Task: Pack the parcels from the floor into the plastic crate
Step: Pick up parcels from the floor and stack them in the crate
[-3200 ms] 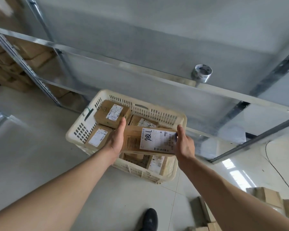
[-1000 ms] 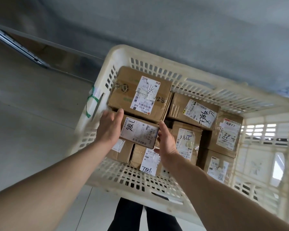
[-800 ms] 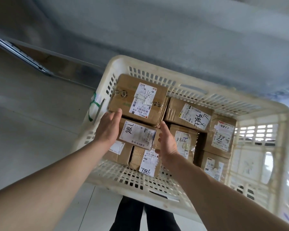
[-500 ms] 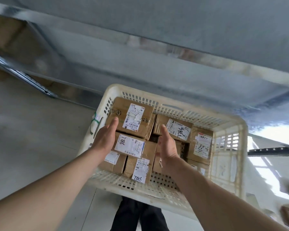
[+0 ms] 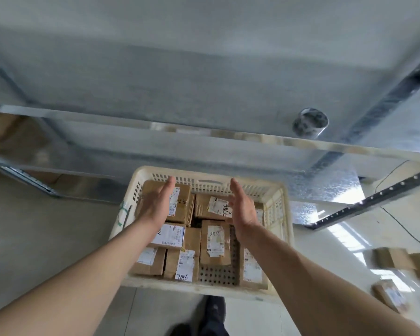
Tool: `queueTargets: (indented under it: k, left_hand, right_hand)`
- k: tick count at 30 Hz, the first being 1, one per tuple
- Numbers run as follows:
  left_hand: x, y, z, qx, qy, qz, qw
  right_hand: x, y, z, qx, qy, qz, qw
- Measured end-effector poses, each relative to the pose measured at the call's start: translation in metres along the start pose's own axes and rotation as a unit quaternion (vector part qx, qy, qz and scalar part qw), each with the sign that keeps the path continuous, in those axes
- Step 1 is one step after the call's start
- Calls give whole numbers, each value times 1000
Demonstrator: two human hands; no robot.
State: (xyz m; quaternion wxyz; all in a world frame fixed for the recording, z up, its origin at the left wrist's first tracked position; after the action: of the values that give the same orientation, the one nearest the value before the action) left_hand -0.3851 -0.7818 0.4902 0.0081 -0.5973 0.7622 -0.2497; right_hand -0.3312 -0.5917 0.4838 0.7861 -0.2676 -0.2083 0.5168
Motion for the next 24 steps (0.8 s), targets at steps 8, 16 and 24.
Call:
queueTargets:
  k: [8, 16, 24]
  left_hand:
    - [-44, -48, -46, -39, 42, 109, 992]
    - [-120, -96, -71, -97, 61, 196, 974]
    - [-238, -156, -83, -104, 45, 284, 952]
  right_hand:
    - [66, -74, 0, 50, 35, -106, 992]
    - [140, -146, -31, 53, 118, -180, 975]
    - [250, -201, -89, 61, 185, -262, 945]
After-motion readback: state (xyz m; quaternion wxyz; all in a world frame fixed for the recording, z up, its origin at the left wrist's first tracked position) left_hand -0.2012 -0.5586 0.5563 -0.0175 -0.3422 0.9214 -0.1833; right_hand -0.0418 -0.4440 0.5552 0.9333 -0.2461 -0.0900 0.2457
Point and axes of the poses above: each hand's wrist, its own y-axis towards the middle knuckle, its own x-axis out of the back of the hand, z = x × y, the point moved 5 cm from there along y, towards the middle knuckle, and after that the axes turned 5 degrees about -x, right-handed, at the moved point
